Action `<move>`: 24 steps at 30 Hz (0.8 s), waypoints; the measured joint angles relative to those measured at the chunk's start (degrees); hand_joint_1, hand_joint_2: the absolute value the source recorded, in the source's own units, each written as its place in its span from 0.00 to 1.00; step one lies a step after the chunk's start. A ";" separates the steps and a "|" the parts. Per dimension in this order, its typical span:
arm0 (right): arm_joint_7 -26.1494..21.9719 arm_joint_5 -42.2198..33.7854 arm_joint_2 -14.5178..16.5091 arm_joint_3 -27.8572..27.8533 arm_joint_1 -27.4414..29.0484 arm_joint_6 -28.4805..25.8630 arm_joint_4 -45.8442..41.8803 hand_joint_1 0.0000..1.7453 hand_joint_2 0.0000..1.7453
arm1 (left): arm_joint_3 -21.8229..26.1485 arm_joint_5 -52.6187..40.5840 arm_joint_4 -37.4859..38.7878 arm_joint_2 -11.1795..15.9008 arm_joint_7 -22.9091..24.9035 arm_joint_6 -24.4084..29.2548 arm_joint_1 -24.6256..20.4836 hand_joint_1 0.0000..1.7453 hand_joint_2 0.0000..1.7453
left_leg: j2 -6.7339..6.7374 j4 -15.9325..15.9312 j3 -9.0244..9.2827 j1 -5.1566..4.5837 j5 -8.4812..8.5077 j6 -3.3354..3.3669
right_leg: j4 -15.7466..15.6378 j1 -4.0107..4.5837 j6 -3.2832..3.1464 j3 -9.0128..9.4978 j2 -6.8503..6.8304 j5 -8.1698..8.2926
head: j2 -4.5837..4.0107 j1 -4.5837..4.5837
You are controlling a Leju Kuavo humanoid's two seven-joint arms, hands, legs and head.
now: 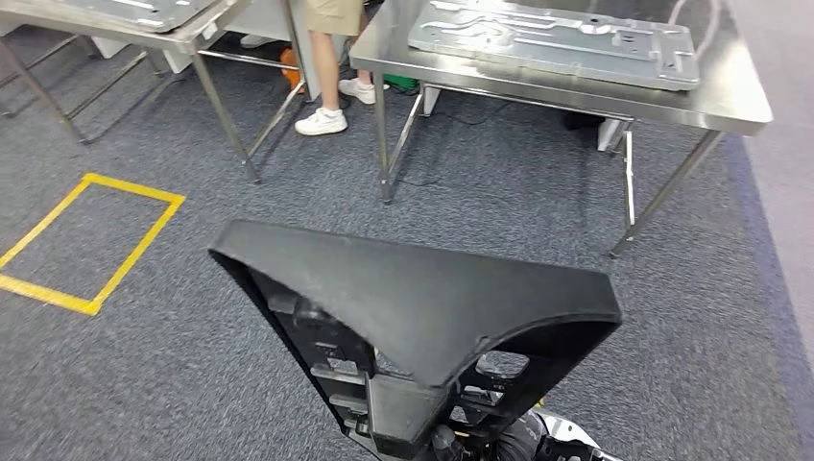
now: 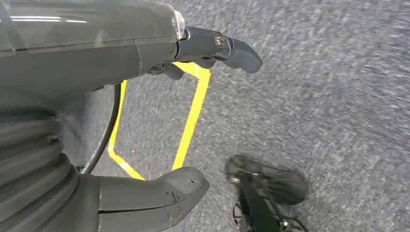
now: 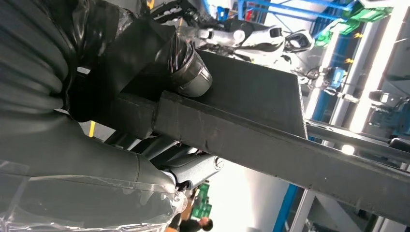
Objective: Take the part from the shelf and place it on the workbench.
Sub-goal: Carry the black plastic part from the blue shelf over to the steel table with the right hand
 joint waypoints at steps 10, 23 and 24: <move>0.00 -0.03 0.14 0.05 -0.68 0.09 0.04 1.00 1.00 | 0.00 0.07 0.17 -0.07 -0.08 -0.12 -0.05 0.00 1.00 | 0.73 -11.03 4.62 0.02 4.10 2.57 | 9.91 -0.40 2.73 -5.53 -2.73 -5.42 | -0.01 0.03; 0.92 -0.39 0.16 0.13 -1.99 0.70 0.55 1.00 1.00 | 0.01 0.95 0.17 -0.56 -2.09 -1.25 -0.40 0.00 1.00 | 5.36 -8.78 6.46 0.26 -0.12 -0.90 | 0.58 -0.95 1.29 -1.77 -4.82 0.65 | 0.00 0.01; 0.95 -0.42 0.18 0.19 -2.20 0.72 0.61 1.00 1.00 | 0.01 1.09 0.17 -0.57 -2.21 -1.38 -0.41 0.00 1.00 | 4.04 -5.92 5.13 0.35 -1.82 -1.02 | 0.47 -1.01 0.97 -1.72 -4.32 0.71 | 0.00 0.00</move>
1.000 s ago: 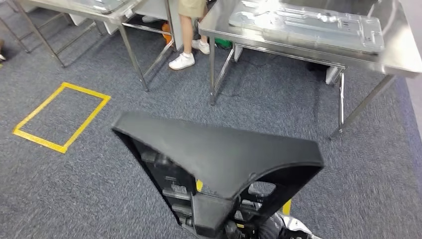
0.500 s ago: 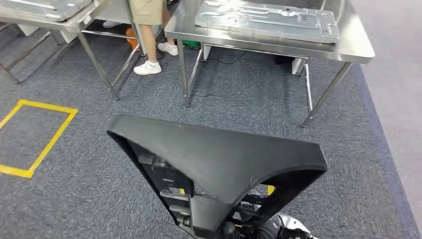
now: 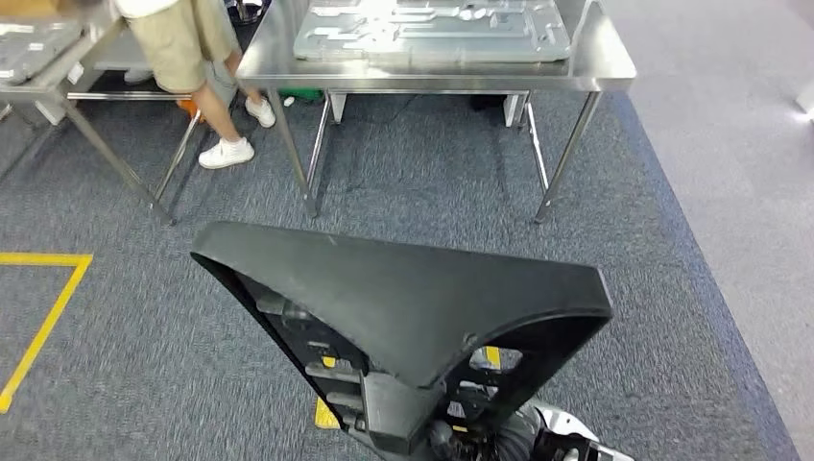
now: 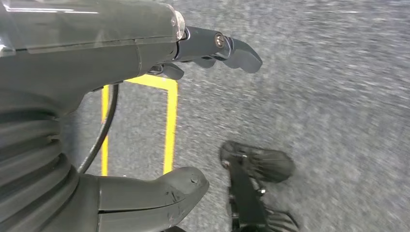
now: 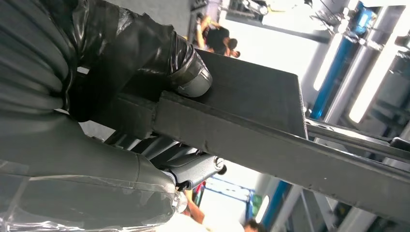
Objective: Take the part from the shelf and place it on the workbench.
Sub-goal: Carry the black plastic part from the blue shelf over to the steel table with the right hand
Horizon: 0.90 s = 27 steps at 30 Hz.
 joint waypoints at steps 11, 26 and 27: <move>-0.06 0.46 0.05 0.19 -0.65 -0.66 0.68 1.00 1.00 | 0.04 1.13 0.02 0.19 -0.87 -2.82 0.16 0.00 1.00 | -3.58 -3.19 -1.72 -1.51 5.07 3.19 | 0.22 1.07 0.08 0.97 3.58 -0.97 | 0.00 0.00; -0.18 0.57 0.04 0.19 -0.82 -1.04 0.77 1.00 1.00 | 0.03 1.29 0.02 0.02 -1.09 -3.44 0.33 0.00 1.00 | -2.20 -4.21 0.49 -0.87 3.81 2.01 | 0.44 -0.06 1.89 0.44 -0.26 -1.03 | -0.01 0.02; -0.18 0.57 0.04 0.19 -0.83 -1.03 0.78 1.00 1.00 | 0.03 1.29 0.02 0.02 -1.12 -3.45 0.31 0.00 1.00 | -2.07 -4.29 0.65 -0.79 3.67 1.62 | 0.40 -0.01 1.41 0.48 -0.05 -1.07 | -0.01 0.01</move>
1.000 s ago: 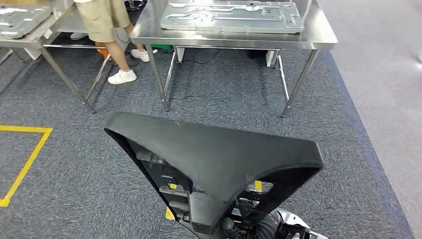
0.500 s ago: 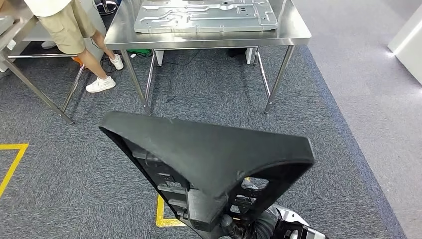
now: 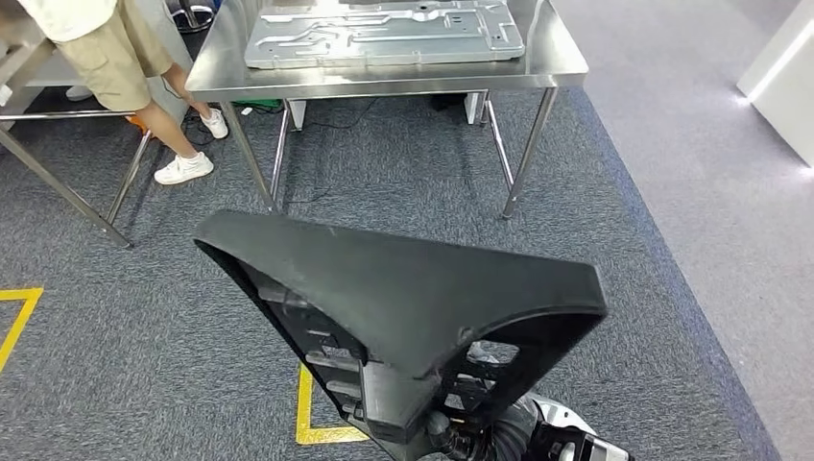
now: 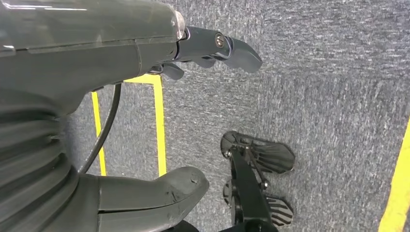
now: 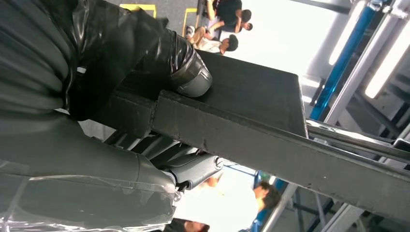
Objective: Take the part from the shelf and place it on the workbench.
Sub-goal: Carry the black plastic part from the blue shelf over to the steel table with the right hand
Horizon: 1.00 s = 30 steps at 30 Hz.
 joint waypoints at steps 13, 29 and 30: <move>0.07 -0.03 0.06 0.00 -0.35 0.62 0.38 1.00 1.00 | -0.04 0.20 0.05 0.08 -0.16 -0.51 0.26 0.00 1.00 | -1.01 1.93 -4.21 -0.57 3.07 1.33 | -1.15 0.47 -1.19 4.58 1.37 -3.09 | 0.00 -0.02; 0.03 0.03 0.05 0.00 0.22 -0.05 0.36 1.00 1.00 | -0.09 0.63 0.07 -0.04 -0.26 -0.78 0.30 0.00 1.00 | -0.96 -2.00 5.47 -0.12 -2.69 0.99 | -0.38 0.38 0.06 -1.80 0.06 1.41 | 0.00 -0.03; 0.03 0.04 0.06 0.00 0.23 -0.05 0.34 1.00 1.00 | -0.09 0.67 0.07 -0.03 -0.27 -0.78 0.26 0.00 1.00 | -0.92 -2.10 6.04 -0.17 -2.69 0.55 | -0.59 0.44 -0.36 -1.42 0.21 0.68 | 0.00 -0.03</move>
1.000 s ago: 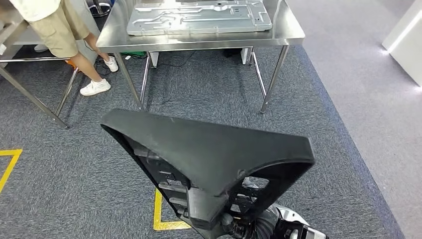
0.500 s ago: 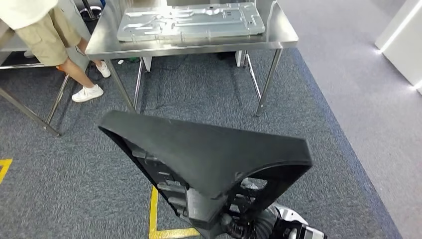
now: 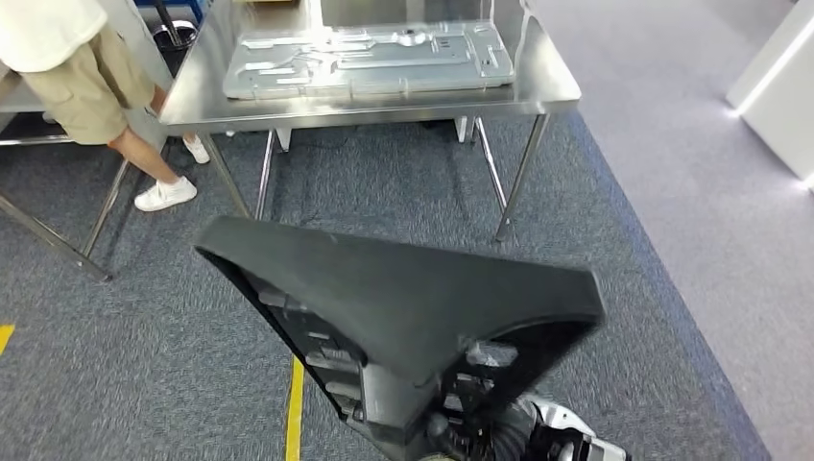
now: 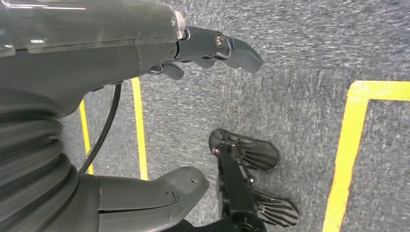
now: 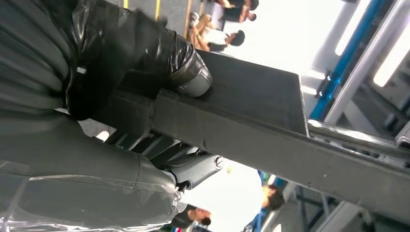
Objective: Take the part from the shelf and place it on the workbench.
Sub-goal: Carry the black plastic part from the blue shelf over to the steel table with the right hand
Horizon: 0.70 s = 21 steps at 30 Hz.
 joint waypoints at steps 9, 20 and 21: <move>-0.03 0.11 0.01 0.00 0.33 -0.03 -0.05 1.00 1.00 | -0.06 0.02 0.00 0.03 -0.28 -0.13 0.33 0.00 1.00 | 0.04 17.29 -14.68 0.11 -7.35 -0.92 | -1.96 0.43 -2.07 7.86 0.82 -3.78 | 0.00 -0.12; -0.13 0.40 0.00 0.00 0.24 0.02 -0.45 1.00 1.00 | -0.41 0.10 0.17 0.32 -0.52 -0.14 0.08 0.00 1.00 | -0.69 1.00 -8.62 -1.11 7.18 3.05 | 10.57 0.40 0.47 6.97 1.01 -5.90 | 0.00 -0.10; -0.15 0.46 -0.02 0.00 0.29 0.01 -0.44 1.00 1.00 | -0.49 0.11 0.17 0.28 -0.55 -0.13 0.08 0.00 1.00 | -0.71 1.01 -7.95 -1.04 6.47 3.09 | 13.60 0.22 0.73 3.95 0.87 -7.97 | 0.00 -0.10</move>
